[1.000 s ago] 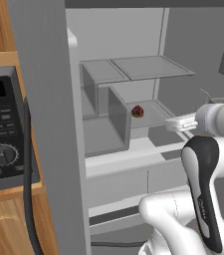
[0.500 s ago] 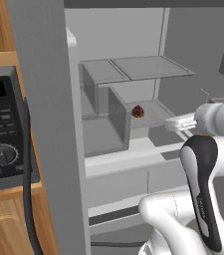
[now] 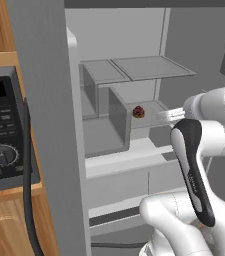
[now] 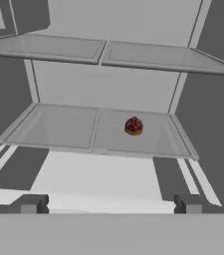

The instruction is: Take the cakes from the fridge and place them on the empty tray on the dining counter.

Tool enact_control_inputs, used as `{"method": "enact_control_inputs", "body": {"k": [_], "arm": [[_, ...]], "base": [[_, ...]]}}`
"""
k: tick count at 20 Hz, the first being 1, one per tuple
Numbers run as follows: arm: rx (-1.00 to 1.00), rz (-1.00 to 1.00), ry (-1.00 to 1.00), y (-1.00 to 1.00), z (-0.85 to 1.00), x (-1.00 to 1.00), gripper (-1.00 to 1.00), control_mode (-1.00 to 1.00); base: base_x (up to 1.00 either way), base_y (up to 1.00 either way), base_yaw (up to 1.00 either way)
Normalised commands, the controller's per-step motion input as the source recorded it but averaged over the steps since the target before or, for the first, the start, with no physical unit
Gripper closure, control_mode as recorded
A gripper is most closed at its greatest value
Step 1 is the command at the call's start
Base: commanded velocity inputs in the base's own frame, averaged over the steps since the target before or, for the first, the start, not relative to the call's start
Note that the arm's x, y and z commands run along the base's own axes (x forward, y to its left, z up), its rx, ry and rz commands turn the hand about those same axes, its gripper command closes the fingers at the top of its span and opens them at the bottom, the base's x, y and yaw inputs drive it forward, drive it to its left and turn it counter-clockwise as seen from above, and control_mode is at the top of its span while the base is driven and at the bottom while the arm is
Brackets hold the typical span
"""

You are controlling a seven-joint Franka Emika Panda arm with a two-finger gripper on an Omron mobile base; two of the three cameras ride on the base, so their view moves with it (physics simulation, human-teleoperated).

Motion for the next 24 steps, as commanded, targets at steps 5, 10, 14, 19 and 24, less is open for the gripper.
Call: {"method": "enact_control_inputs", "body": {"k": [5, 10, 14, 19, 24], "arm": [[0.00, 0.00, 0.01, -0.05, -0.24, 0.44, -1.00, -1.00], [0.00, 0.00, 0.00, -0.08, -0.24, 0.39, -1.00, -1.00], [-0.02, 0.00, 0.07, -0.04, -0.33, 0.47, -1.00, -1.00], [-0.03, 0.00, 0.15, 0.00, -0.29, 0.48, -1.00, -1.00], [0.00, 0.00, 0.07, -0.05, -0.33, 0.45, -1.00, -1.00]], "base": [[0.00, 0.00, 0.00], [0.00, 0.00, 0.00], [0.00, 0.00, 0.00], [0.00, 0.00, 0.00], [0.00, 0.00, 0.00]]}}
